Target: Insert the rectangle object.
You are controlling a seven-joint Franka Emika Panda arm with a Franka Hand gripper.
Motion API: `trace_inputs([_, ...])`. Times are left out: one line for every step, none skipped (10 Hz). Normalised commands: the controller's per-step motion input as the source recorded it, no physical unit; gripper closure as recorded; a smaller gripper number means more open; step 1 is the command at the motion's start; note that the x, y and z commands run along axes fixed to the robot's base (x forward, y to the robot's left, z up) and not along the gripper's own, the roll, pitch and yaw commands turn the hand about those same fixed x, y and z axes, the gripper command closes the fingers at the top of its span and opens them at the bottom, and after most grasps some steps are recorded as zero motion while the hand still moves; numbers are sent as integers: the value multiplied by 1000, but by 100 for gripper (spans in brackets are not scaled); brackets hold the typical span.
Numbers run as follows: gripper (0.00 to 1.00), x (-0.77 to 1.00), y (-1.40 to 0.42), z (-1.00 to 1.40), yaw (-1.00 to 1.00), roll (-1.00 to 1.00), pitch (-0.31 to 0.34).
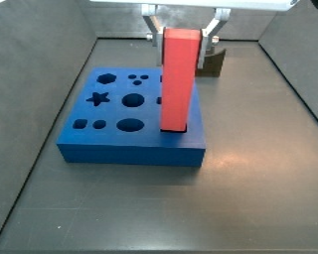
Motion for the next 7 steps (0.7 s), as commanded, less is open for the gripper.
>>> trace_inputs([100, 80, -129, -500, 117, -27, 0])
trace_inputs([100, 14, -191, -449, 203, -16, 0])
trace_inputs([100, 0, -166, -386, 309, -37, 0])
trace_inputs([100, 0, -111, -417, 323, -47, 0])
trace_inputs([100, 26, -111, -466, 191, -83, 0])
trace_inputs([100, 60, -111, -457, 117, -50, 0])
trace_inputs([100, 291, -49, -449, 0, -59, 0])
